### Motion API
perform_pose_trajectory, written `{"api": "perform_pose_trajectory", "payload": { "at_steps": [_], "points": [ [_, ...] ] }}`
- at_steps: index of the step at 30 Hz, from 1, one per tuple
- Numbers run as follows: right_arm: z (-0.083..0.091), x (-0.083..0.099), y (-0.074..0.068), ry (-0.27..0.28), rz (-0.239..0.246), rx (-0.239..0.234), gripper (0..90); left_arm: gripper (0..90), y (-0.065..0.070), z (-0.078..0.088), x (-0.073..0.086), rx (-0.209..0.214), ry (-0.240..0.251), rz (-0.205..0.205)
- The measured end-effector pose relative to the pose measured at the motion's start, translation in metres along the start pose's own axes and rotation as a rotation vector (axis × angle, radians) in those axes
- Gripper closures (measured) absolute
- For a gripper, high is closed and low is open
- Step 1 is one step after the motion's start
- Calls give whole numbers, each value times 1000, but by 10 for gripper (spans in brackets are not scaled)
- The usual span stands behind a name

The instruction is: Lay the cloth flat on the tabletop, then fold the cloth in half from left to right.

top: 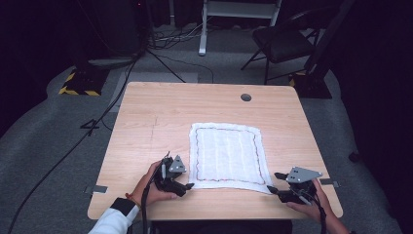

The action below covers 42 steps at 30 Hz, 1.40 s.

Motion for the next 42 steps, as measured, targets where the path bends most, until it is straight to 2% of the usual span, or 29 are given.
{"api": "perform_pose_trajectory", "payload": {
  "at_steps": [2,4,8,10,12,13,15,16,17,18,19,21,22,23,25,26,27,29,30,32,33,36,37,39,41,42],
  "points": [
    [-7,-6,-1,6,-6,-17,425,240,-14,0,-5,-2,34,39],
    [-13,-11,-2,6,4,-24,424,236,-23,-2,-8,-6,40,55],
    [-23,-21,-7,10,35,-30,427,236,-36,-3,-14,-24,58,59],
    [-31,-28,-11,9,56,-40,430,236,-44,-6,-18,-48,57,66],
    [-45,-41,-20,6,82,-71,429,237,-53,-11,-21,-68,61,78],
    [-45,-41,-20,6,82,-71,429,237,-57,-13,-24,-80,57,80],
    [-55,-52,-27,8,107,-101,429,237,-65,-19,-28,-99,60,87],
    [-65,-63,-35,14,132,-127,429,250,-67,-21,-29,-120,65,78],
    [-65,-63,-35,14,132,-127,429,250,-69,-24,-30,-148,69,67],
    [-70,-68,-39,14,142,-141,430,256,-72,-27,-32,-144,55,68],
    [-80,-79,-46,23,167,-165,448,243,-79,-32,-36,-135,58,95],
    [-84,-84,-49,28,182,-172,450,252,-82,-33,-38,-150,75,93],
    [-92,-94,-56,33,200,-188,450,245,-90,-37,-46,-139,72,116],
    [-92,-94,-56,33,200,-188,450,246,-90,-37,-46,-139,72,116],
    [-101,-105,-62,44,220,-197,450,253,-98,-39,-52,-156,93,132],
    [-108,-114,-69,51,234,-215,449,252,-107,-43,-59,-156,110,159],
    [-108,-114,-69,51,234,-215,449,250,-107,-43,-59,-156,110,159],
    [-116,-123,-76,59,252,-238,455,250,-117,-48,-64,-168,114,178],
    [-124,-129,-84,59,272,-261,459,249,-124,-54,-68,-177,118,205],
    [-128,-131,-88,56,279,-267,463,250,-128,-57,-70,-179,110,207],
    [-136,-134,-96,39,301,-284,469,246,-134,-65,-73,-182,102,228],
    [-144,-135,-103,22,306,-292,468,242,-138,-73,-76,-176,91,247],
    [-152,-135,-109,9,314,-299,467,243,-140,-81,-79,-191,79,243],
    [-155,-135,-111,2,317,-301,466,240,-141,-85,-80,-188,72,233],
    [-164,-135,-116,0,323,-294,464,231,-141,-92,-82,-203,68,235],
    [-164,-135,-116,0,323,-294,464,231,-143,-94,-82,-197,78,257]
  ]
}}
Point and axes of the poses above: each handheld gripper's, and its own axes: z roughly backward along the jaws, x roughly out of its underside, y roughly to its right, the point moved 1 cm from there along -z, roughly forward along the jaws, and after that the axes turned 3 degrees about -x, right-handed, at the moved point
